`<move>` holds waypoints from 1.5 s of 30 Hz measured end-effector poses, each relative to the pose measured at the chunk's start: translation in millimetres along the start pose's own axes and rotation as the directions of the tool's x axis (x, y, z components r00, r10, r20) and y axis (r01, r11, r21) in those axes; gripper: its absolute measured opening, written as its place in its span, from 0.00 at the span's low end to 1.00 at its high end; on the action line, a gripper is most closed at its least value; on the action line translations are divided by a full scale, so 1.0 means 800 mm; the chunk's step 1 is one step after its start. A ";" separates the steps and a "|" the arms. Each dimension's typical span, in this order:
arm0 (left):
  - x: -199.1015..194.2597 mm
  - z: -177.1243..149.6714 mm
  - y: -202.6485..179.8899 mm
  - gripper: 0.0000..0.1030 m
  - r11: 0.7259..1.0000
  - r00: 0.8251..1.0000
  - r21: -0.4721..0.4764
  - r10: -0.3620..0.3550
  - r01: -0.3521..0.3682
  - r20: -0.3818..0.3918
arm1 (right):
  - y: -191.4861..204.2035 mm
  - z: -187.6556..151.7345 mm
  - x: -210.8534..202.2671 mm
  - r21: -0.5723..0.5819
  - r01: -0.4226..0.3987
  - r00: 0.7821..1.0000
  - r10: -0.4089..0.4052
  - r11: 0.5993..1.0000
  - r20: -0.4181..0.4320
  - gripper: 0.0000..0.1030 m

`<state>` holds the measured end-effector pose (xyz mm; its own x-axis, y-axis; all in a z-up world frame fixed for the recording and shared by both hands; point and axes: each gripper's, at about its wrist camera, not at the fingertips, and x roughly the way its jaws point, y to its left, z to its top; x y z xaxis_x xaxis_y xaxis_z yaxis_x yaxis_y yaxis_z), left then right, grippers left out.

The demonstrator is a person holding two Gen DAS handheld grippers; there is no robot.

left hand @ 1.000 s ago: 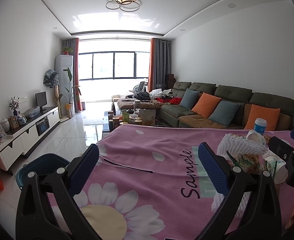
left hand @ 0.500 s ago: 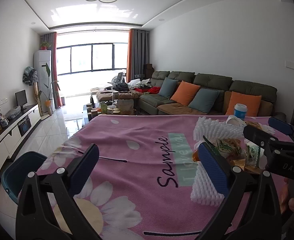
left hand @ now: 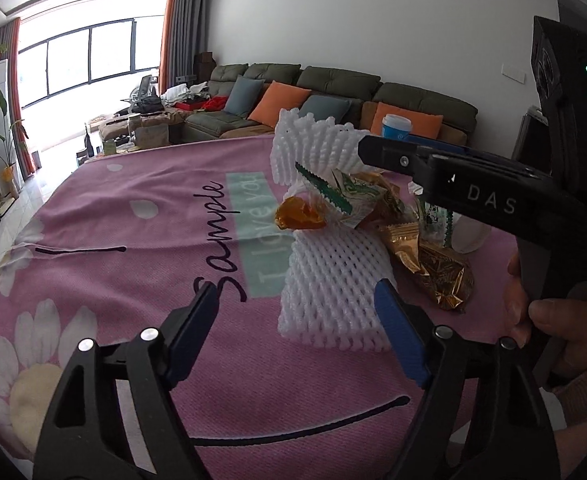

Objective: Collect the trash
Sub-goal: 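Grasp a white foam net with the left tool while the right tool grasps another, then carry both foam nets over the teal bin and open both tools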

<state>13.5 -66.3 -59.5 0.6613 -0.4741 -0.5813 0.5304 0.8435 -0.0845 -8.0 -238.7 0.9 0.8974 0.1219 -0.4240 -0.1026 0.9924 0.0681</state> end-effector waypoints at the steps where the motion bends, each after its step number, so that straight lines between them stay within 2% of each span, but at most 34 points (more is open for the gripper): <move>1: 0.007 -0.002 0.000 0.65 1.000 1.000 -0.001 -0.010 0.010 -0.022 | -0.002 0.001 0.002 0.007 -0.013 1.000 0.013 1.000 -0.006 0.38; 3: 0.020 -0.005 0.002 0.47 0.999 0.998 -0.009 -0.035 0.035 -0.059 | -0.004 0.002 0.005 0.006 -0.028 0.999 0.028 1.000 -0.020 0.27; 5: 0.028 -0.007 0.005 0.36 0.997 0.994 -0.027 -0.077 0.076 -0.073 | -0.005 0.003 0.006 -0.001 -0.039 0.999 0.039 0.999 -0.027 0.12; 6: 0.030 -0.007 0.006 0.32 0.996 0.993 -0.032 -0.091 0.089 -0.072 | -0.005 0.004 0.007 -0.003 -0.043 0.999 0.043 0.999 -0.030 0.10; 8: 0.030 -0.006 0.005 0.16 0.996 0.994 -0.022 -0.088 0.087 -0.065 | -0.006 0.007 0.007 -0.006 -0.044 0.999 0.044 0.999 -0.029 0.08; 9: 0.030 -0.006 0.006 0.13 0.996 0.994 -0.020 -0.092 0.091 -0.063 | -0.006 0.008 0.006 -0.003 -0.054 0.998 0.054 0.999 -0.027 0.07; 16: 0.011 0.004 0.019 0.12 0.996 0.997 -0.033 -0.079 0.079 -0.017 | -0.011 0.025 -0.006 0.020 -0.083 0.996 0.083 0.996 0.011 0.06; 20: -0.020 0.012 0.027 0.12 0.997 0.998 -0.032 -0.063 0.064 0.017 | -0.011 0.037 -0.013 0.033 -0.111 0.993 0.109 0.993 0.038 0.06; 25: -0.066 0.015 0.045 0.12 0.998 0.997 -0.039 -0.050 0.052 0.065 | -0.002 0.051 -0.017 0.044 -0.173 0.984 0.170 0.984 0.060 0.05; 30: -0.110 0.015 0.067 0.12 0.999 0.994 -0.040 0.013 -0.009 0.113 | 0.021 0.061 -0.011 0.037 -0.254 0.966 0.251 0.967 0.063 0.05; 34: -0.136 0.011 0.092 0.12 0.995 0.988 -0.073 0.079 -0.070 0.132 | 0.049 0.066 -0.001 0.031 -0.328 0.944 0.327 0.944 0.050 0.05; 38: -0.165 0.004 0.126 0.12 0.981 0.976 -0.131 0.161 -0.141 0.149 | 0.085 0.074 0.013 0.013 -0.400 0.916 0.399 0.917 0.030 0.05; 41: -0.185 -0.003 0.158 0.12 0.962 0.961 -0.189 0.228 -0.198 0.154 | 0.114 0.082 0.027 0.002 -0.456 0.890 0.456 0.890 0.015 0.05; 45: -0.214 -0.016 0.203 0.12 0.919 0.932 -0.275 0.330 -0.282 0.150 | 0.154 0.092 0.047 -0.008 -0.530 0.848 0.530 0.848 -0.008 0.05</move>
<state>-20.4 154.7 15.6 0.8711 -0.2009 -0.4481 0.1555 0.9784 -0.1364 44.5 -113.4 60.0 0.7035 0.6292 -0.3304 -0.5657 0.7772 0.2756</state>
